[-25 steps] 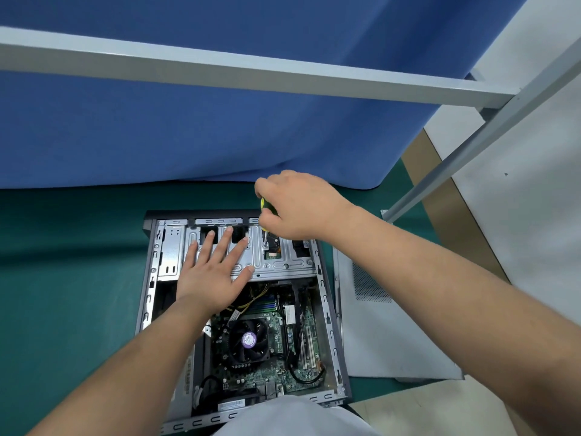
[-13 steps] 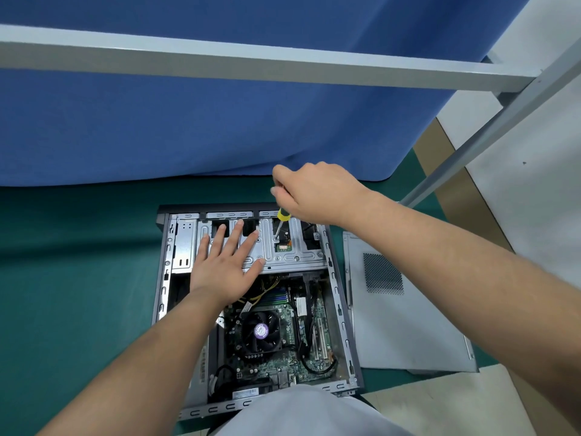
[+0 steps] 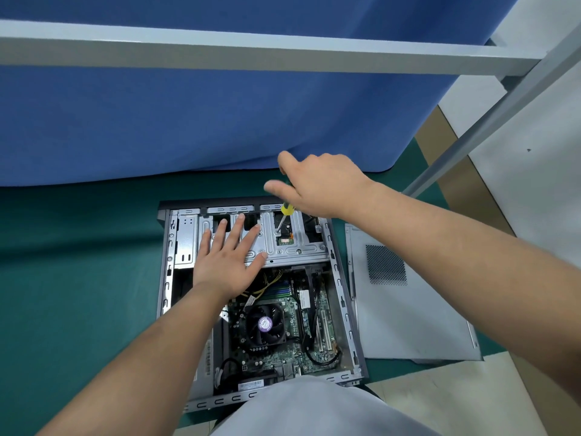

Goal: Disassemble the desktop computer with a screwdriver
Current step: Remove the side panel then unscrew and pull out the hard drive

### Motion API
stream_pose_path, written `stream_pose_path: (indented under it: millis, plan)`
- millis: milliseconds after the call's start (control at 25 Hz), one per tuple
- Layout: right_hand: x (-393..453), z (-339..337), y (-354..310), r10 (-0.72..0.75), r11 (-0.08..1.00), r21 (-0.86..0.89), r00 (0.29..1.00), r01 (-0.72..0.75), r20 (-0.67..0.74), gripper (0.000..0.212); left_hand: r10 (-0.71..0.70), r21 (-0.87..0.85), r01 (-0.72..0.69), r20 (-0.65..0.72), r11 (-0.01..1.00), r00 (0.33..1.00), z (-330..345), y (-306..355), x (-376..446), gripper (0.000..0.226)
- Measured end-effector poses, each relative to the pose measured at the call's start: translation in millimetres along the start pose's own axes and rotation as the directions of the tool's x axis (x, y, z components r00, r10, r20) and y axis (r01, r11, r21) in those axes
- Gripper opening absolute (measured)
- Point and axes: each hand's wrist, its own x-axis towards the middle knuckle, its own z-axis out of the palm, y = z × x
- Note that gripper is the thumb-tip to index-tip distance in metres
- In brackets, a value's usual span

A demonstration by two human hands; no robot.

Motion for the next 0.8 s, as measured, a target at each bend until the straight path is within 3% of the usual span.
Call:
stream_pose_path:
  millis: [80,160,200,280,360,440,520,600,680,720,800]
  plan:
    - [-1,-1,2,-0.092,0.994,0.069,0.995,0.089,0.032,0.026,0.0,-0.004,0.0,0.002,1.0,1.0,0,0,0,0.069]
    - [-2,-5,4,-0.19,0.957,0.245,0.975,0.158,0.113,0.033,0.0,-0.004,0.0,0.005,1.0,1.0,0,0,0,0.069]
    - [-4,-5,3,-0.172,0.956,0.26,0.976,0.133,0.133,0.037,0.0,-0.001,0.0,0.006,1.0,1.0,0,0,0,0.069]
    - [-4,-2,-1,-0.012,0.996,0.091,0.995,0.004,0.096,0.038,0.001,0.002,-0.001,0.006,1.0,1.0,0,0,1,0.07]
    - [-2,2,-2,-0.001,0.999,-0.054,1.0,0.003,0.03,0.035,0.003,-0.001,-0.003,0.004,1.0,1.0,0,0,1,0.07]
    - [-3,-1,0,-0.125,0.982,0.155,0.986,0.107,0.113,0.023,0.005,0.002,-0.005,0.005,1.0,1.0,0,0,1,0.07]
    - [-4,-9,3,-0.221,0.933,0.333,0.948,0.137,0.228,0.039,0.005,0.007,-0.005,0.004,1.0,1.0,0,-1,1,0.072]
    - [-7,-7,0,-0.119,0.963,0.263,0.968,0.059,0.22,0.036,0.005,0.009,-0.005,0.0,1.0,1.0,1,-1,1,0.073]
    - [-6,-2,-1,0.038,0.999,0.01,0.993,-0.039,0.111,0.038,0.006,0.005,-0.006,-0.002,1.0,1.0,1,-1,1,0.073]
    - [-5,1,0,0.043,0.997,-0.06,0.997,-0.039,0.067,0.04,0.006,0.003,-0.006,-0.004,1.0,1.0,2,-1,1,0.073]
    - [-5,0,0,-0.071,0.994,0.083,0.994,0.064,0.079,0.025,0.005,0.003,-0.005,-0.008,1.0,1.0,3,-2,2,0.073]
